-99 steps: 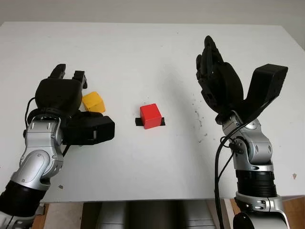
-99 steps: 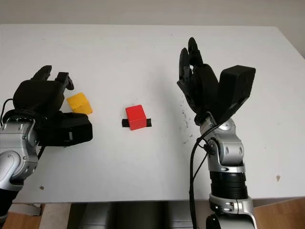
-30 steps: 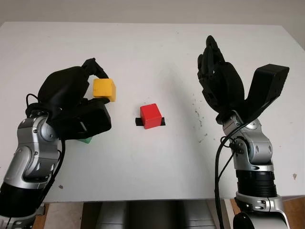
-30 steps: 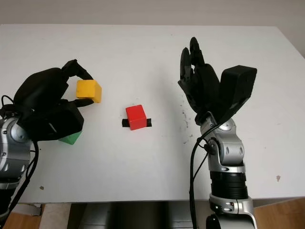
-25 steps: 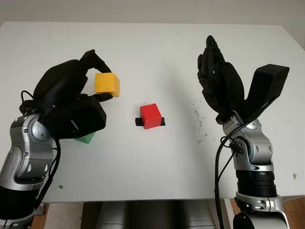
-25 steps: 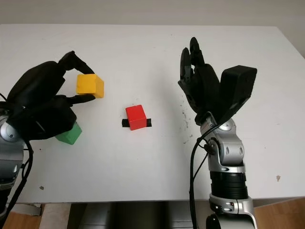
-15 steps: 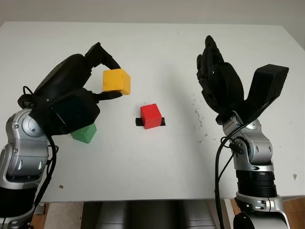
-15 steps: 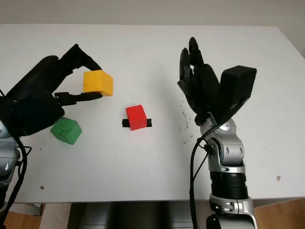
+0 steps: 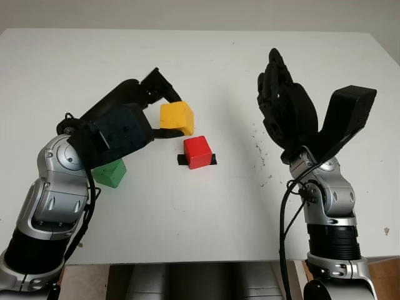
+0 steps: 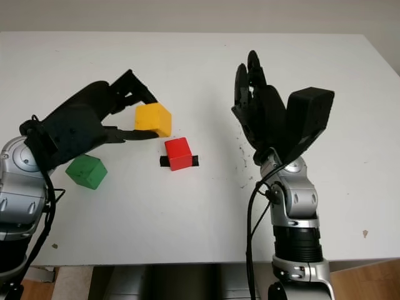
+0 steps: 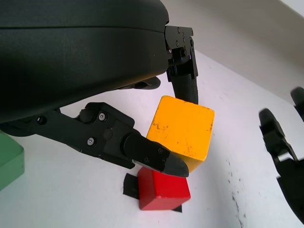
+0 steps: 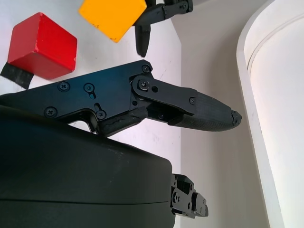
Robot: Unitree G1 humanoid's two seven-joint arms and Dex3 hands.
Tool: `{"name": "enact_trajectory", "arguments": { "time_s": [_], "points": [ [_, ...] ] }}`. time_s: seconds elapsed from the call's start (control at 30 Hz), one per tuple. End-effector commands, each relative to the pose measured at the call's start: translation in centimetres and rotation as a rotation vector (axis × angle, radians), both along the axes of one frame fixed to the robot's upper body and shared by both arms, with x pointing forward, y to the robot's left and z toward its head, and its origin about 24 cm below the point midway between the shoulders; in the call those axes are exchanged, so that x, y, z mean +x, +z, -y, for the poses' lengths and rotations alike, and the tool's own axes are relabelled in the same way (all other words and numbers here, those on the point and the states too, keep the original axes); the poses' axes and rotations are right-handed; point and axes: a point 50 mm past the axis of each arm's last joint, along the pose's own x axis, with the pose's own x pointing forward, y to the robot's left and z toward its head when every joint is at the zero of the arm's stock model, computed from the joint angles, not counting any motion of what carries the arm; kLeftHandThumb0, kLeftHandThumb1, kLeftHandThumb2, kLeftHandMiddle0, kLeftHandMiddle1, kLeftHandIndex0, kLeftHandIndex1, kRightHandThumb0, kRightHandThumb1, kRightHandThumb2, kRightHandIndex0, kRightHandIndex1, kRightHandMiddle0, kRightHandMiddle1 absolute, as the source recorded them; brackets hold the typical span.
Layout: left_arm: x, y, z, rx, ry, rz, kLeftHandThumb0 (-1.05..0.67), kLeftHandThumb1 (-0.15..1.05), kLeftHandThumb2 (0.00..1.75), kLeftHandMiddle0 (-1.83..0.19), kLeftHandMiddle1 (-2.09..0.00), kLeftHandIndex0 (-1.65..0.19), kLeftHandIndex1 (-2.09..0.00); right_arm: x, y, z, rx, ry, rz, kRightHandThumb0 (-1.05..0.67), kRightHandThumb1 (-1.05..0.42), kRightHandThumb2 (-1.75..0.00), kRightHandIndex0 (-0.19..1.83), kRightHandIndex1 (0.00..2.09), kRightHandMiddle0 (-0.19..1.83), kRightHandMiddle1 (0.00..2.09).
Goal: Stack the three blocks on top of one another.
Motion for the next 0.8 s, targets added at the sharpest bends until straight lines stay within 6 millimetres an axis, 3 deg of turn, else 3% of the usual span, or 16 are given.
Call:
{"name": "enact_trajectory", "arguments": {
  "time_s": [0.0,0.43,0.6,0.77],
  "points": [
    [0.2,1.2,0.7,0.038,-0.035,0.025,-0.33,1.05,0.11,-0.24,-0.04,-0.01,-1.9,-0.1,0.4,0.1,0.007,-0.001,0.014,-0.69,-1.05,-0.67,-0.19,0.0,-0.19,0.0],
    [0.7,2.1,2.9,0.177,-0.035,-0.051,-0.35,1.05,0.13,-0.34,-0.09,-0.16,-1.95,0.0,0.4,-0.3,0.019,-0.003,0.019,-0.7,-1.05,-0.65,-0.19,0.0,-0.19,0.0],
    [1.3,2.2,3.2,0.213,-0.061,-0.046,-0.34,1.05,0.14,-0.3,-0.06,-0.11,-1.99,0.1,0.3,-0.5,0.027,0.007,0.021,-0.7,-1.05,-0.65,-0.19,0.0,-0.19,0.0],
    [1.9,2.3,3.2,0.293,-0.1,-0.02,-0.33,1.05,0.14,-0.25,-0.04,-0.06,-1.87,0.0,0.3,-0.4,0.022,0.002,0.021,-0.71,-1.05,-0.63,-0.19,0.0,-0.19,0.0]
  ]
}}
